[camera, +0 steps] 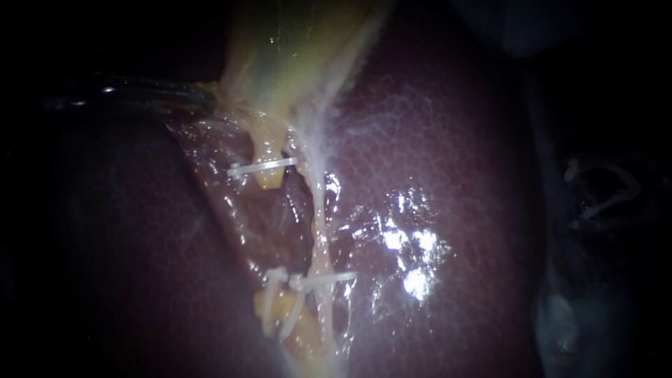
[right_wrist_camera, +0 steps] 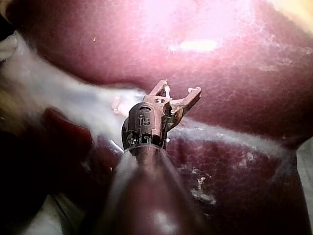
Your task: Clipping second clip right tube
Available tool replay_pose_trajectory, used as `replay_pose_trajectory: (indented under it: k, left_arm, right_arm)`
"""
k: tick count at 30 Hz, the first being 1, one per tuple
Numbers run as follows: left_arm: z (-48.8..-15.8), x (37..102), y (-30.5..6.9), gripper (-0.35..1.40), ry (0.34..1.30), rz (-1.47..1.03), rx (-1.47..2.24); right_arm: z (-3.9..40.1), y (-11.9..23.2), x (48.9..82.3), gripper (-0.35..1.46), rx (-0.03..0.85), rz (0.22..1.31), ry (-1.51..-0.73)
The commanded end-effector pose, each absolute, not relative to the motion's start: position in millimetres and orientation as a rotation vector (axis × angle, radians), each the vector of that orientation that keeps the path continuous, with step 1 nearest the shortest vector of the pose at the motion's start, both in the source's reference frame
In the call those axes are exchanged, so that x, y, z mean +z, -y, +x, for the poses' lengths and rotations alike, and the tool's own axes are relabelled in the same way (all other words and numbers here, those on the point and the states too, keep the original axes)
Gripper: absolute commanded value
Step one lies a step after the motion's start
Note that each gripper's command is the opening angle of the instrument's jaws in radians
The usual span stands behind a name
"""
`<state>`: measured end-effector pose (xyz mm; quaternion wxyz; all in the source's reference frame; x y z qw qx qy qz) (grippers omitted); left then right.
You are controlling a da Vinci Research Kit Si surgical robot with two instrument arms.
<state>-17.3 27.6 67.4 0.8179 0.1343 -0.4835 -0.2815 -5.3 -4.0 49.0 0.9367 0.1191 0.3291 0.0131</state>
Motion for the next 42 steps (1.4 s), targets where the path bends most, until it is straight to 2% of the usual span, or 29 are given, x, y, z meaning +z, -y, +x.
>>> replay_pose_trajectory:
  k: [1,8,18,23,35,42]
  left_arm:
    - [-17.4,67.4,-27.5,-0.35,1.030,0.284,-0.601]
    - [-17.5,67.6,-27.3,-0.35,1.030,0.281,-0.602]
    - [-18.1,68.5,-26.7,-0.35,1.031,0.284,-0.602]
    - [-18.2,68.5,-26.7,-0.35,1.030,0.286,-0.608]
    - [-18.4,68.6,-26.7,-0.35,1.030,0.285,-0.609]
    - [-18.4,68.6,-26.7,-0.35,1.030,0.285,-0.609]
  right_arm:
    - [-5.2,4.1,49.0,0.50,0.030,0.243,-0.679]
    - [-4.1,4.3,48.6,0.50,0.037,0.274,-0.763]
    - [0.0,5.0,47.4,0.49,0.160,0.354,-0.918]
    - [1.9,5.4,47.4,0.49,0.198,0.387,-0.971]
    - [7.1,7.5,49.6,0.49,0.373,0.558,-1.067]
    - [9.6,8.9,52.3,0.49,0.439,0.666,-1.107]
